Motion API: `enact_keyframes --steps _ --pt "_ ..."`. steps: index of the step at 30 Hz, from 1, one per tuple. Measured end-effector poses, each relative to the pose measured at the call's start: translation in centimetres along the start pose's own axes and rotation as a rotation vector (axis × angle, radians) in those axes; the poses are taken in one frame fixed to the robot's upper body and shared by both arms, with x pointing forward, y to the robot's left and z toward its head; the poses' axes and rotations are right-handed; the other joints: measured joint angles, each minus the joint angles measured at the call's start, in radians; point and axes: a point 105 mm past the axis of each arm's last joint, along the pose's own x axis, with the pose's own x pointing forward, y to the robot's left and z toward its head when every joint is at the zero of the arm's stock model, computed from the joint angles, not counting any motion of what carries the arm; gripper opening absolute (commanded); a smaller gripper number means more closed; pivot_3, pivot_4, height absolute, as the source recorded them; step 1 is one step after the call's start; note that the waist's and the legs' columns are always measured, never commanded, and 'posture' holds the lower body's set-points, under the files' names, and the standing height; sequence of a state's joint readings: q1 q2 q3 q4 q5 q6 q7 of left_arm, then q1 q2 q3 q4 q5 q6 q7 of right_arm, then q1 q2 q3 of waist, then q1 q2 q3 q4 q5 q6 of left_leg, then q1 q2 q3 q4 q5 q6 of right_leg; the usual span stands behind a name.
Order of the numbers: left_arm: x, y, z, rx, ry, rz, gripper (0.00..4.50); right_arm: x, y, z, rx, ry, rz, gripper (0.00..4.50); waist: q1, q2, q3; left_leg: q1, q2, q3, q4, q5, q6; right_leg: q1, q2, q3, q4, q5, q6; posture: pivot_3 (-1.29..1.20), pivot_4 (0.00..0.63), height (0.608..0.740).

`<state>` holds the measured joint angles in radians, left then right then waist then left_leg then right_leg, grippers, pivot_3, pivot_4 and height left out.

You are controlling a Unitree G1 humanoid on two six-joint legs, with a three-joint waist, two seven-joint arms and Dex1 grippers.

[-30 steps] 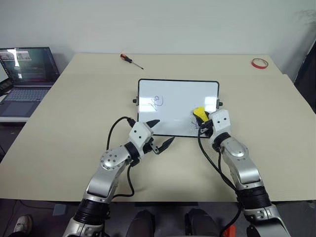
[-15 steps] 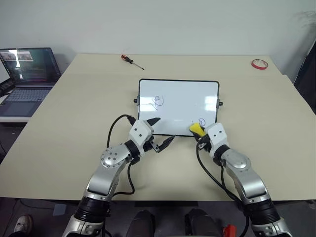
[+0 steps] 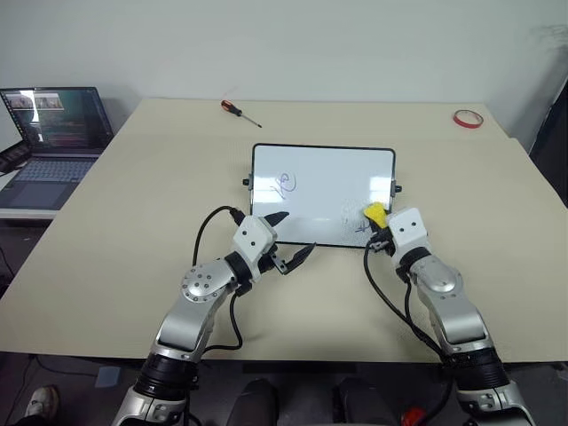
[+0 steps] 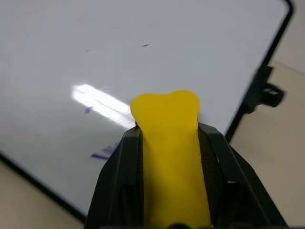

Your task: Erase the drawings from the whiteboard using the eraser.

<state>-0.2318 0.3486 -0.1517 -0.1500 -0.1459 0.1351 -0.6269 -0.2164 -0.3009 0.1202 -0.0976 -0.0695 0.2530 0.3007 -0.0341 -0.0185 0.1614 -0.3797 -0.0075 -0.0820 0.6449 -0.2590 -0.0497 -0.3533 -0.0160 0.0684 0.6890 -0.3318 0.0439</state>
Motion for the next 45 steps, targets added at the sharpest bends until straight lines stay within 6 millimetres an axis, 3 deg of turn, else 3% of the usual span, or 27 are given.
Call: enact_keyframes --steps 4,9,16,20,26,33,42,45 --pt "0.0 0.0 0.0 0.000 0.000 -0.002 4.50 -0.9 2.4 -1.1 -0.001 0.036 0.125 1.20 -0.004 0.000 0.000 0.000 0.000 0.000 0.000 0.000 0.000 0.000 0.000 0.000 -0.001 0.000 0.000 0.00 0.150 0.740" --pt "0.0 -0.1 0.0 0.002 0.000 -0.007 4.50 -0.8 2.2 -1.2 -0.016 0.045 0.116 1.20 -0.004 0.000 0.000 0.000 0.000 0.000 0.000 0.000 0.000 0.000 0.000 0.000 -0.001 0.000 0.000 0.00 0.150 0.740" --pt "0.1 -0.1 0.2 0.011 -0.002 -0.016 4.50 -0.1 -2.7 -0.2 -0.094 0.035 -0.136 1.20 0.003 0.000 0.000 0.000 0.000 -0.002 0.001 0.000 0.000 0.003 0.000 0.000 -0.004 0.001 0.001 0.00 0.150 0.740" --pt "0.1 -0.1 0.2 0.011 -0.002 -0.017 4.50 -0.3 -3.4 -0.2 -0.129 0.041 -0.181 1.20 0.004 -0.001 0.000 0.000 0.000 -0.002 0.000 0.000 0.000 0.004 0.000 0.000 -0.007 0.001 0.002 0.00 0.150 0.740" --pt "0.2 -0.1 0.2 0.011 -0.002 -0.018 4.50 -0.8 -2.5 -0.2 -0.139 0.041 -0.133 1.20 0.003 -0.001 0.000 0.000 0.000 -0.003 0.000 0.000 0.000 0.004 0.000 0.000 -0.008 0.001 0.002 0.00 0.150 0.740" --pt "0.3 0.0 0.3 0.015 -0.006 -0.018 4.50 -1.6 2.6 -1.8 -0.154 0.084 0.149 1.20 -0.008 -0.001 0.000 0.000 0.001 -0.002 -0.001 0.000 0.000 0.003 0.000 0.000 -0.008 0.001 0.002 0.00 0.150 0.740" --pt "0.3 0.0 0.2 0.014 -0.003 -0.016 4.50 -1.0 2.1 -1.6 -0.160 0.077 0.120 1.20 -0.008 -0.001 0.001 0.000 0.000 -0.002 0.000 0.000 0.000 0.003 0.000 0.000 -0.008 0.002 0.002 0.00 0.150 0.740" --pt "0.3 0.0 0.2 0.012 -0.005 -0.016 4.50 -0.3 0.6 -0.5 -0.155 0.033 0.049 1.20 -0.006 -0.002 0.001 0.000 0.000 -0.002 0.000 0.000 0.000 0.004 0.000 0.000 -0.008 0.002 0.002 0.00 0.150 0.740"
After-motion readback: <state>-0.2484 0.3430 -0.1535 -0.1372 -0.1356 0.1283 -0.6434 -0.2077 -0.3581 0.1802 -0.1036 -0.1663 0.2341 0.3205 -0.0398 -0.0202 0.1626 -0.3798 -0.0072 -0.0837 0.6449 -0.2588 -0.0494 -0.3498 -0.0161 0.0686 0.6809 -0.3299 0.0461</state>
